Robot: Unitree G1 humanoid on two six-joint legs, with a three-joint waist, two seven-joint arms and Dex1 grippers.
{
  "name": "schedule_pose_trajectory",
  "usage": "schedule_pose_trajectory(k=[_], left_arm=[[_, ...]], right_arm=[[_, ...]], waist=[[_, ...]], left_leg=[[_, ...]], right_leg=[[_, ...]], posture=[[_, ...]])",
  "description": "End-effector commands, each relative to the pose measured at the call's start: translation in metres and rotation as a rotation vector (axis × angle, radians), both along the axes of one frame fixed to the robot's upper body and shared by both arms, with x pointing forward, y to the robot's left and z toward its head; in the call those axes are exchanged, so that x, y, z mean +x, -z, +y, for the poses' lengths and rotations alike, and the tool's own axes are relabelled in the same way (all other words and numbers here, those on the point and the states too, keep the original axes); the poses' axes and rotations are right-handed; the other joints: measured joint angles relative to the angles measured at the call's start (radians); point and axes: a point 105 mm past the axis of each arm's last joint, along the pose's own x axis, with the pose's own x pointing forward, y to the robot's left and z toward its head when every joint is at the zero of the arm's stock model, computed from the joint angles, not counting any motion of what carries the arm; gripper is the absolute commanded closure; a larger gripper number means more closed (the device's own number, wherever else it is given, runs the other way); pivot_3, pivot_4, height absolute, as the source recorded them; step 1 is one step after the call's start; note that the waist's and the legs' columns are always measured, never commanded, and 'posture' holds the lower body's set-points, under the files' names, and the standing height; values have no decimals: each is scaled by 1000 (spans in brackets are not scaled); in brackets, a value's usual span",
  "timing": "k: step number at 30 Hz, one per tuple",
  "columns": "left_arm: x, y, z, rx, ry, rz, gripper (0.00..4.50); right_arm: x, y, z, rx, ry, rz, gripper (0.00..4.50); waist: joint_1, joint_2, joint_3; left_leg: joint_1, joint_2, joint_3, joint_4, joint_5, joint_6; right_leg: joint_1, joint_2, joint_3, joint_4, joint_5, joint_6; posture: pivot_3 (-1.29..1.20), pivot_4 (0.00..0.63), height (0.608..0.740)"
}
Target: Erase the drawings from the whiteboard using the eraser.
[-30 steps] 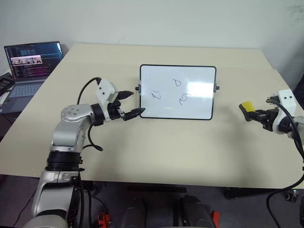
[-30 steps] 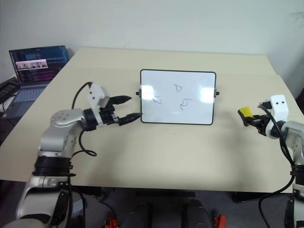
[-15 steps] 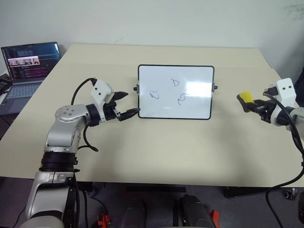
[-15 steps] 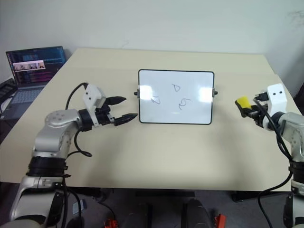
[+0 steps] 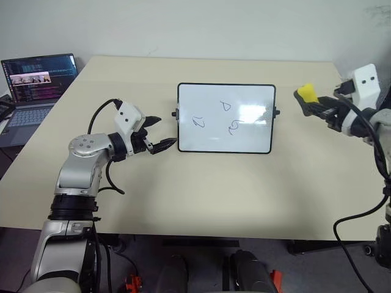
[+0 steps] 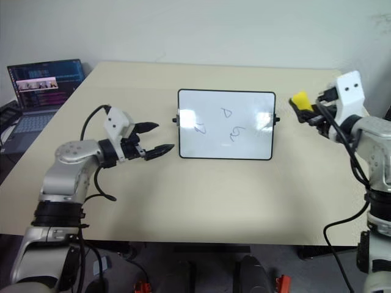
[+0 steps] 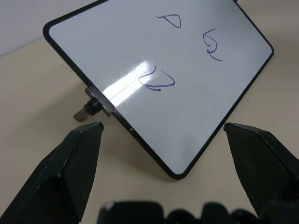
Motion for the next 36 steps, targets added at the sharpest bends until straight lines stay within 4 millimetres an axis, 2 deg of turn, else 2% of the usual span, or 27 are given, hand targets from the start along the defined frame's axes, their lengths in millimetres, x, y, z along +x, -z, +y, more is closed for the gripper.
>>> schedule_pose_trajectory(k=[1,6,14,17,20,24,26,30,36], left_arm=[[-1,-10,1,15,-1,-46,0],[-2,-7,0,23,2,-41,0],[-2,-7,-2,43,5,-55,0],[-1,-7,-3,47,6,-57,0],[1,-3,-7,76,13,-66,0],[-1,-12,-9,35,21,-80,0],[-2,-11,-3,46,12,-77,0],[-5,-16,1,49,8,-85,0],[-16,-30,11,63,2,-110,0]], right_arm=[[-4,-19,33,0,-100,-72,3434],[-4,-20,57,5,-164,-80,3434],[0,-8,128,-40,-329,-90,3463],[2,-5,143,-73,-355,-107,3463],[7,2,170,-114,-382,-129,3464],[16,8,192,-134,-382,-155,3464],[22,5,198,-124,-373,-172,3464],[34,-2,197,-105,-330,-200,3464],[37,-3,204,-106,-351,-212,3464]], waist=[[-1,0,0],[1,0,0],[-3,0,0],[-2,0,0],[-3,0,0],[-4,0,0],[-6,0,0],[-7,0,0],[-14,0,0]], left_leg=[[0,0,0,0,0,0],[-1,0,0,0,0,0],[-1,0,0,0,0,0],[-2,0,-1,0,0,0],[-2,0,0,-1,0,0],[-2,0,0,-1,0,0],[-5,0,0,-1,0,0],[-6,0,0,0,0,0],[-6,0,-2,0,0,0]], right_leg=[[0,0,0,0,0,0],[-1,0,0,0,0,0],[-2,0,0,1,0,0],[-4,0,0,1,0,-1],[-4,0,0,2,0,-1],[-5,0,0,2,0,-1],[-8,0,0,3,0,-1],[-11,0,0,7,1,-2],[-12,0,-1,11,0,-3]], posture=[[0,150,740],[0,150,740],[0,150,740],[0,150,740],[0,150,740],[0,150,740],[0,150,740],[0,150,740],[0,150,740]])
